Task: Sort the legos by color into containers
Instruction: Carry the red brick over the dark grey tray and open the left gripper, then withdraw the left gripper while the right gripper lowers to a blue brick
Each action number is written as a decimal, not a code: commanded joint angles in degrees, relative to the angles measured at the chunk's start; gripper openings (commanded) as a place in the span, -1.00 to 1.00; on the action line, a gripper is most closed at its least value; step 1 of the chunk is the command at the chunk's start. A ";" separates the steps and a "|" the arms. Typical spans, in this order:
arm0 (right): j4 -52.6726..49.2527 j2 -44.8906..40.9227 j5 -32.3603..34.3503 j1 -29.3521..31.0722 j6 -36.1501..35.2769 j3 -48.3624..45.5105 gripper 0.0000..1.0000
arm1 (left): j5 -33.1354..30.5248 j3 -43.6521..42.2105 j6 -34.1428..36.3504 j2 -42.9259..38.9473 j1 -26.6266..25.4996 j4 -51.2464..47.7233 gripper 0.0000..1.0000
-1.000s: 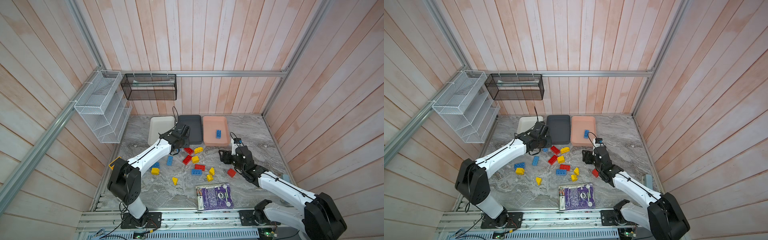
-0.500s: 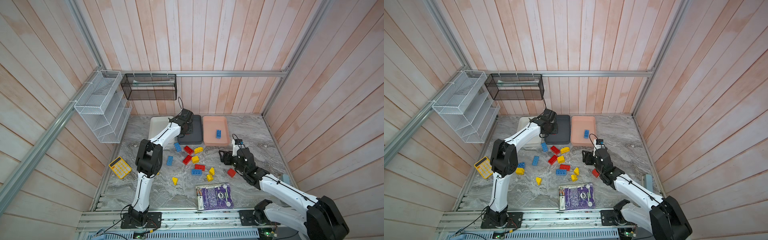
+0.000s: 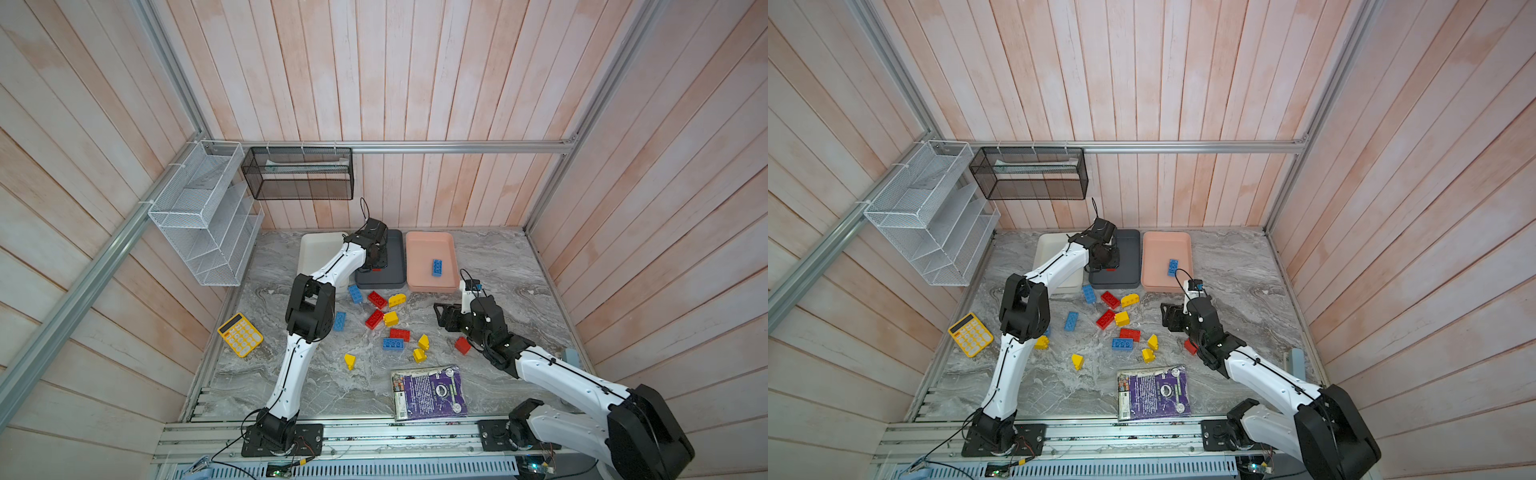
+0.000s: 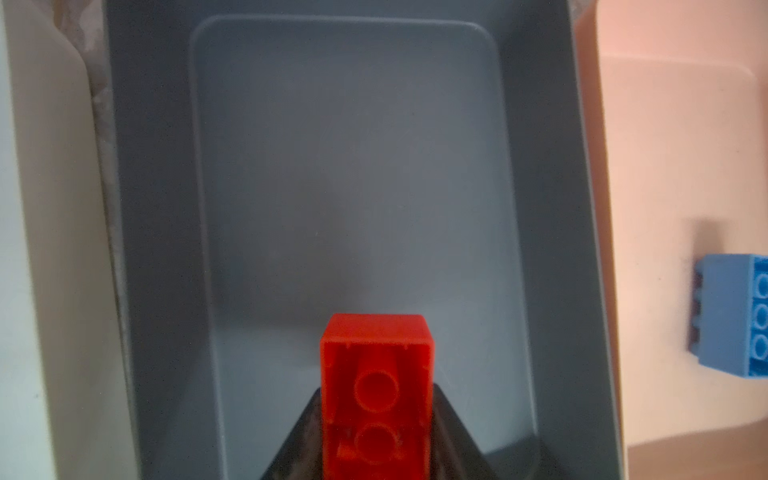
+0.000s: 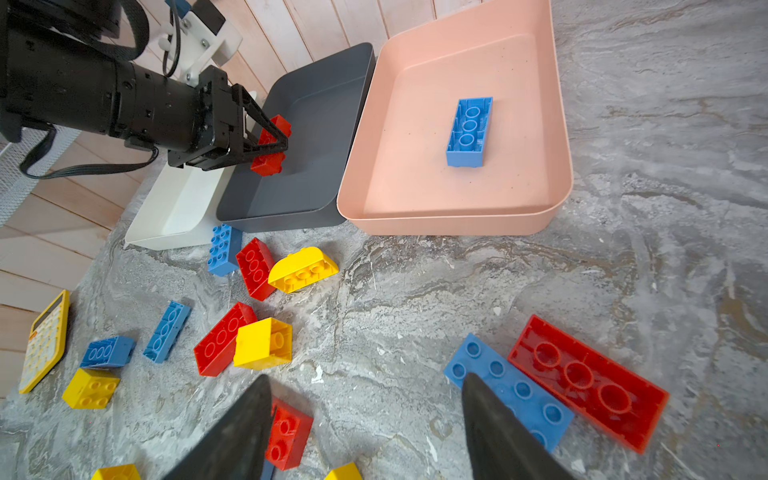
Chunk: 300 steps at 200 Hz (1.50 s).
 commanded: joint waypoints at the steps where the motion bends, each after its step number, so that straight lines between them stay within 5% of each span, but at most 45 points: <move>1: -0.55 0.05 0.00 0.49 -0.63 0.99 0.47 | 0.55 1.50 0.82 -0.99 -0.10 -1.04 0.09; 28: -3.56 0.03 0.21 0.60 -1.12 2.91 0.48 | 0.53 -0.34 1.15 -5.12 -0.06 -0.95 0.38; 64: -11.42 1.05 1.93 1.02 -2.18 7.10 0.44 | 0.99 -9.09 1.37 -15.54 -0.34 1.61 0.42; 150: -26.41 5.35 12.17 -1.85 5.79 14.82 0.82 | -0.13 -46.21 -0.49 -56.15 -2.11 10.18 0.50; 215: -29.23 13.51 14.17 -4.87 9.82 19.32 0.78 | 0.20 -65.34 0.88 -80.97 -1.97 11.06 0.82; 255: -29.36 18.78 9.88 -4.83 9.70 20.76 0.64 | 1.58 -73.17 -1.14 -86.51 -1.92 12.66 0.82; 300: -29.26 20.34 8.82 -4.17 13.79 18.45 0.97 | 2.82 -75.43 -0.59 -86.30 -1.94 13.09 0.82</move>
